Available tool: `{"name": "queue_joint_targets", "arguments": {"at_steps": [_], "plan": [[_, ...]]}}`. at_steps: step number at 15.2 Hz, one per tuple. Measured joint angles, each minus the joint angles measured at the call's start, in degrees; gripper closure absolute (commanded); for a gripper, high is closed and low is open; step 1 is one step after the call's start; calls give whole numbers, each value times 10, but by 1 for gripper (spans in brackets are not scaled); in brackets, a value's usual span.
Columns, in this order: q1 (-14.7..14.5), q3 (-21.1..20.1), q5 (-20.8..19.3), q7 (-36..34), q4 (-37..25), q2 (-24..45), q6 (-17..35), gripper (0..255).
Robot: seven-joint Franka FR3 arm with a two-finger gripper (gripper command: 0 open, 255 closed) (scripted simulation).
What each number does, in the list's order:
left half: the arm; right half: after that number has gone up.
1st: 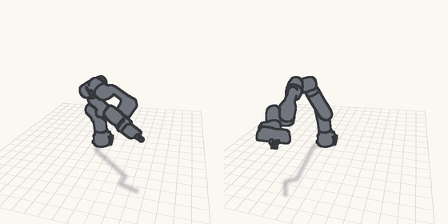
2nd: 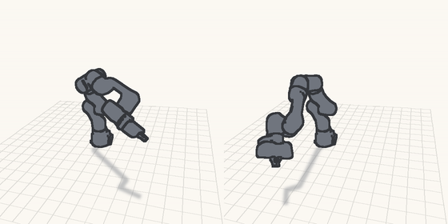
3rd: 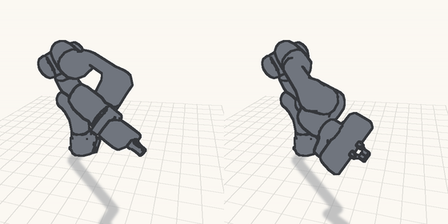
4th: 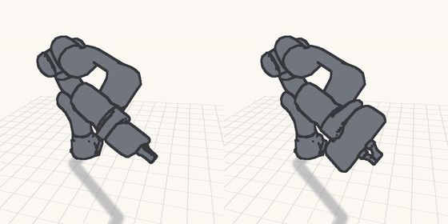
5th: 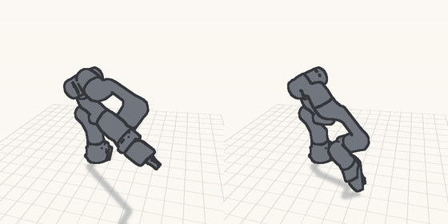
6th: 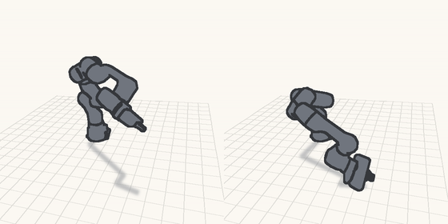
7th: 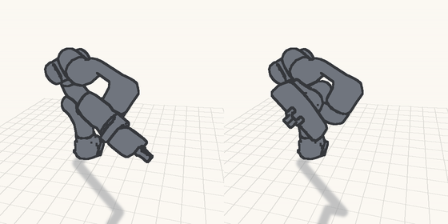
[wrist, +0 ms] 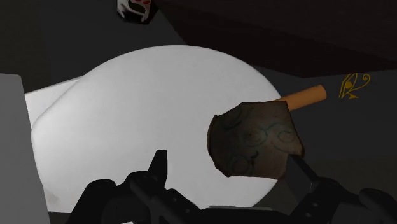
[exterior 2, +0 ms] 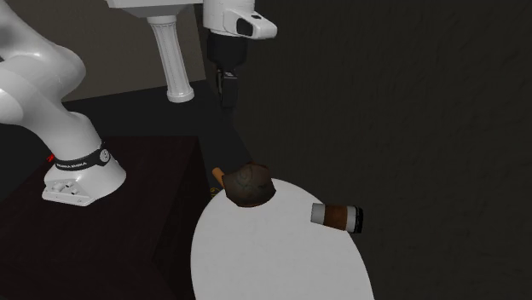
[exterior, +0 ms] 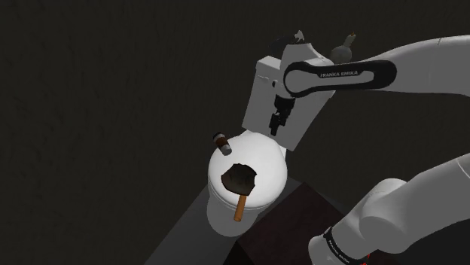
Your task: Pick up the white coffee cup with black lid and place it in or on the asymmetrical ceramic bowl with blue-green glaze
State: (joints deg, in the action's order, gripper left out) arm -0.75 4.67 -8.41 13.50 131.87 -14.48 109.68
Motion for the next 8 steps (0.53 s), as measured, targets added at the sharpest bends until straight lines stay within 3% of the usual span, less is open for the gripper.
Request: {"name": "queue_joint_targets", "arguments": {"at_steps": [8], "plan": [[3,15,20,83,-102,180,73,0]]}}
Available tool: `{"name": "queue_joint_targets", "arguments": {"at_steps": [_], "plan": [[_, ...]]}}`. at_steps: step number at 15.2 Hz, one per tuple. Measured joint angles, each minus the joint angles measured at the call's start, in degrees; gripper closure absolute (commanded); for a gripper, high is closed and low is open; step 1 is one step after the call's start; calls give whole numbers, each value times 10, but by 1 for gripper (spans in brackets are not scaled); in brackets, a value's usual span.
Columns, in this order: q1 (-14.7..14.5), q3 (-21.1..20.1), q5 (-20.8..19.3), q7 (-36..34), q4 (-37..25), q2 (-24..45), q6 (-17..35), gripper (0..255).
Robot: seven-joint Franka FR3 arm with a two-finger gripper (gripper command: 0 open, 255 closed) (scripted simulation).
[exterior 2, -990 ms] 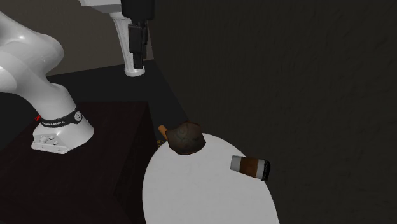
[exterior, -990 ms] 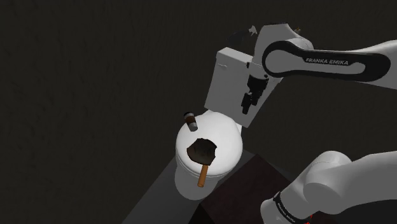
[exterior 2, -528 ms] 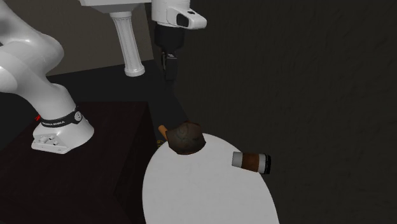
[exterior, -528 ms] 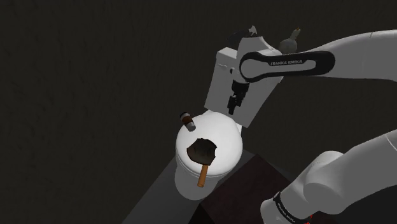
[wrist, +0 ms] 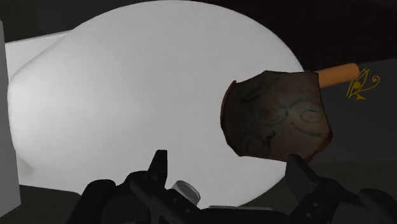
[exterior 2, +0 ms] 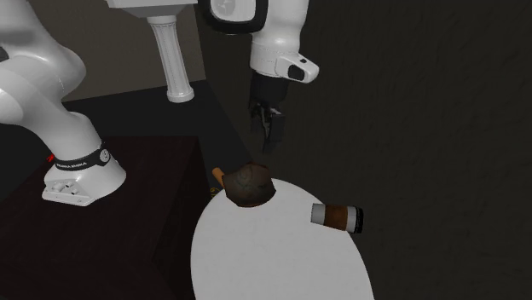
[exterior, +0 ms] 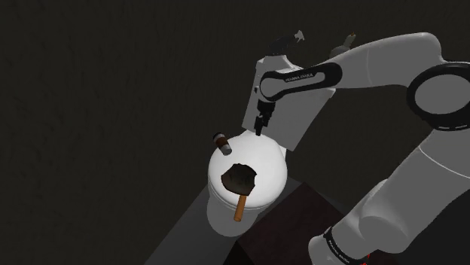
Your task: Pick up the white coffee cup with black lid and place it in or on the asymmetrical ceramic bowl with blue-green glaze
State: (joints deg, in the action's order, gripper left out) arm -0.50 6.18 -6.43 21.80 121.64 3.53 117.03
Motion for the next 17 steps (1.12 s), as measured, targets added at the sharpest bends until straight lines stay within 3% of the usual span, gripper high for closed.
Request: {"name": "queue_joint_targets", "arguments": {"at_steps": [5,17], "plan": [[4,-5,17,44,-82,115,29,0],[19,-33,38,126,-349,377,11,0]]}}
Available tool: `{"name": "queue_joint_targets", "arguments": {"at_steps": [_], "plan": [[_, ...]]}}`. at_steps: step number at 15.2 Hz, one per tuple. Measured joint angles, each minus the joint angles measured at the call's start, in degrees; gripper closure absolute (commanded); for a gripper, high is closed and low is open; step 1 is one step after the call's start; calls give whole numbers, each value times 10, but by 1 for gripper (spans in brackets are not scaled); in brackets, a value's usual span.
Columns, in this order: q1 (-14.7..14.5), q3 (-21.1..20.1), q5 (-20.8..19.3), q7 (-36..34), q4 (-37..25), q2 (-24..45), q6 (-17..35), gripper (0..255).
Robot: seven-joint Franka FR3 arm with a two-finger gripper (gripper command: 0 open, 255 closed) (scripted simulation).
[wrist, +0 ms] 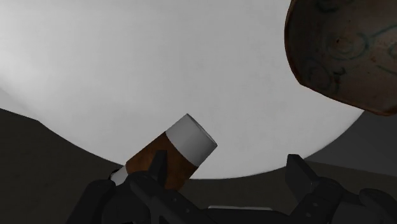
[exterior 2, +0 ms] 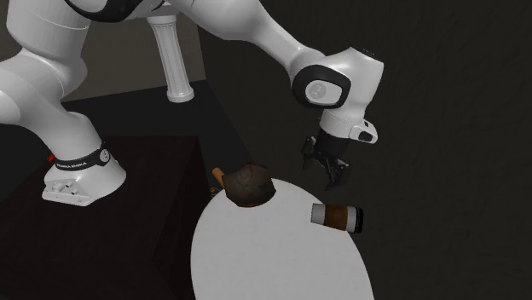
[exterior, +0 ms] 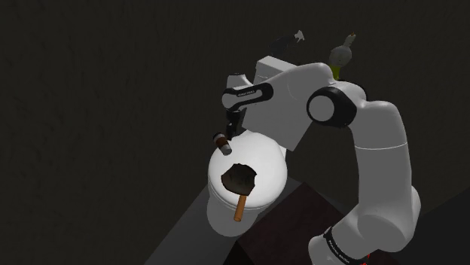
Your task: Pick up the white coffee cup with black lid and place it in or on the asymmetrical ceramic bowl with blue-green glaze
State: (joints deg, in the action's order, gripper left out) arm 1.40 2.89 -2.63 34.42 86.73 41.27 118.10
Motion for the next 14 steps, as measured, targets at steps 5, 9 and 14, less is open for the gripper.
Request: {"name": "queue_joint_targets", "arguments": {"at_steps": [5,9,14], "plan": [[2,-1,0,2,-5,29,24,0],[2,-1,0,2,1,36,37,0],[2,-1,0,2,1,37,38,255]]}}
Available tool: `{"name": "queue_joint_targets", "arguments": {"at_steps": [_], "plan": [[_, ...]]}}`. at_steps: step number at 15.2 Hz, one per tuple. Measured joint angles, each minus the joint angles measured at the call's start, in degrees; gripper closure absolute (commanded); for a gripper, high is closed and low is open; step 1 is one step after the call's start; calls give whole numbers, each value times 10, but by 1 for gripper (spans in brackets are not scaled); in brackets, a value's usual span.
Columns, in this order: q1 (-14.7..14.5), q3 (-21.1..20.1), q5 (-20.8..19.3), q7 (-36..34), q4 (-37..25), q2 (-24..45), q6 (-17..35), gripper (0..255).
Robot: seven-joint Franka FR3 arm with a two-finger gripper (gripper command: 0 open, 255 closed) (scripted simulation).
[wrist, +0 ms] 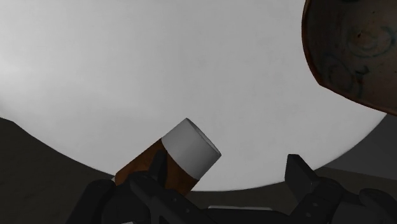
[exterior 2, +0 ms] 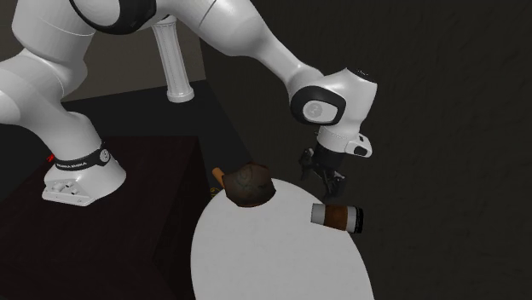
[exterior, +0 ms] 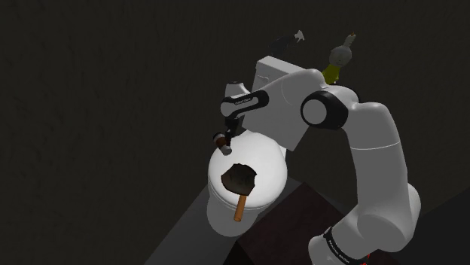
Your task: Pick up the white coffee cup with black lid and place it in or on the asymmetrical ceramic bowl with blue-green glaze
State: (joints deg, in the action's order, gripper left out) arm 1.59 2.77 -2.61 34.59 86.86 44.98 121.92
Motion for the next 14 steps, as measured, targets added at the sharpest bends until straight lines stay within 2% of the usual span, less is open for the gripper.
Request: {"name": "queue_joint_targets", "arguments": {"at_steps": [9,10,11,12,14], "plan": [[0,0,0,0,0,0,0,255],[0,0,0,0,0,0,0,0],[0,0,0,0,0,0,0,0],[-4,6,7,-25,13,-1,24,0],[-27,32,30,-140,56,2,124,0]]}}
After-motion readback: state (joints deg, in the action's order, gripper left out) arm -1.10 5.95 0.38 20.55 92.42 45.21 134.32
